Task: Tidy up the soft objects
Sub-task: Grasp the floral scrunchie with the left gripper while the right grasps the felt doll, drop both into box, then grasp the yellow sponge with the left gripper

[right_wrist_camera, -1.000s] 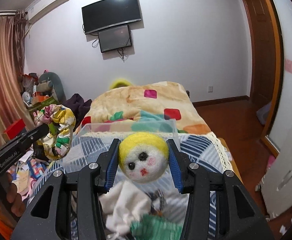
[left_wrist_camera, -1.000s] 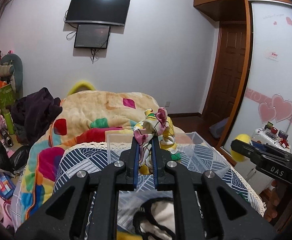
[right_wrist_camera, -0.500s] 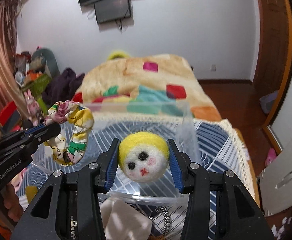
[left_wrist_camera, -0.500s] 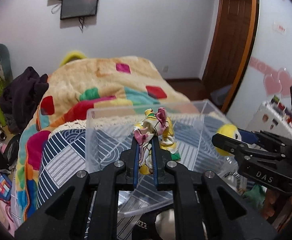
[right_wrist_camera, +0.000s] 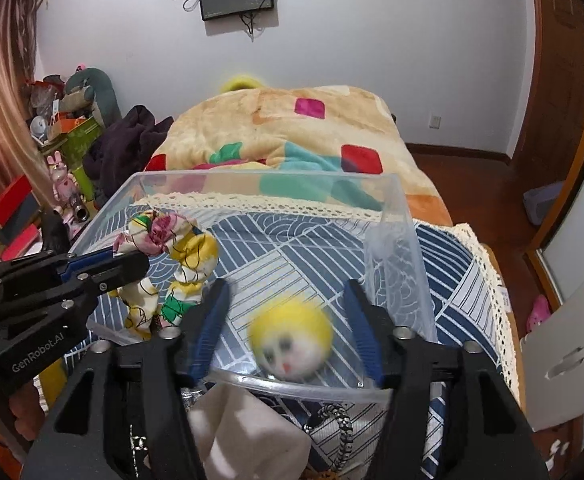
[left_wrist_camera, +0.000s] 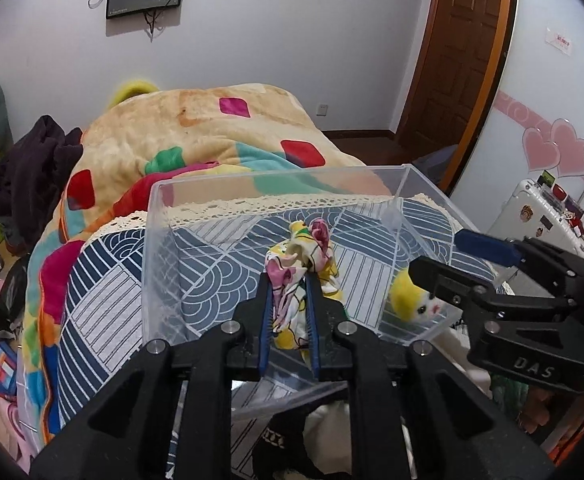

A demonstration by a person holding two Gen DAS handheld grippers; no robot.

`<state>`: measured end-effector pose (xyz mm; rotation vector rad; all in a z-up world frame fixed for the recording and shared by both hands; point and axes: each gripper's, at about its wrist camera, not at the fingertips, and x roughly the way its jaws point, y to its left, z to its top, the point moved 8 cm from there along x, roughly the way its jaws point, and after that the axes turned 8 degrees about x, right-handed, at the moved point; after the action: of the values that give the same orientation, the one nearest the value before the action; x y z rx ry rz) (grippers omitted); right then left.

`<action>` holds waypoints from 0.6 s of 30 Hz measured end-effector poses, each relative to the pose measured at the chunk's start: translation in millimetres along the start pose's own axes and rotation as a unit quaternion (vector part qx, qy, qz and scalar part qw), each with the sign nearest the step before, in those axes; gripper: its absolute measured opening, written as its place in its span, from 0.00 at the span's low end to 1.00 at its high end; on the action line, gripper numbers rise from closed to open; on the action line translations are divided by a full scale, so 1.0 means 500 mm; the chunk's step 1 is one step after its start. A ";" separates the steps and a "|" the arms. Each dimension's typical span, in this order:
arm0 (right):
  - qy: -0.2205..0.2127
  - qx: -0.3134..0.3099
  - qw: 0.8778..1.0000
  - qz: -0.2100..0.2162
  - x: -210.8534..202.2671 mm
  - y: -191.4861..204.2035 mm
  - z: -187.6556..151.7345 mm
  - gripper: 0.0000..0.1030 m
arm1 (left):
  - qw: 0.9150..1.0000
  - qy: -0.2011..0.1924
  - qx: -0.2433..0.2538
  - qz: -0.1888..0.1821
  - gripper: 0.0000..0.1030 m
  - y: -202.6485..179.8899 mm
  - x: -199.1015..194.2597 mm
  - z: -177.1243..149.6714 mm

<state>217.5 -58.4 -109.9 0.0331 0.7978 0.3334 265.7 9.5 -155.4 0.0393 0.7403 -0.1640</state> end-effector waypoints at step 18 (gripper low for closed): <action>-0.097 -0.003 0.995 0.011 -0.132 0.009 0.033 0.81 | 0.991 -0.119 0.020 0.058 0.89 0.004 -0.207 0.019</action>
<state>185.2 -72.9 -51.5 0.0687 0.6039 0.3476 197.3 24.5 -78.9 0.0986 0.4950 -0.0704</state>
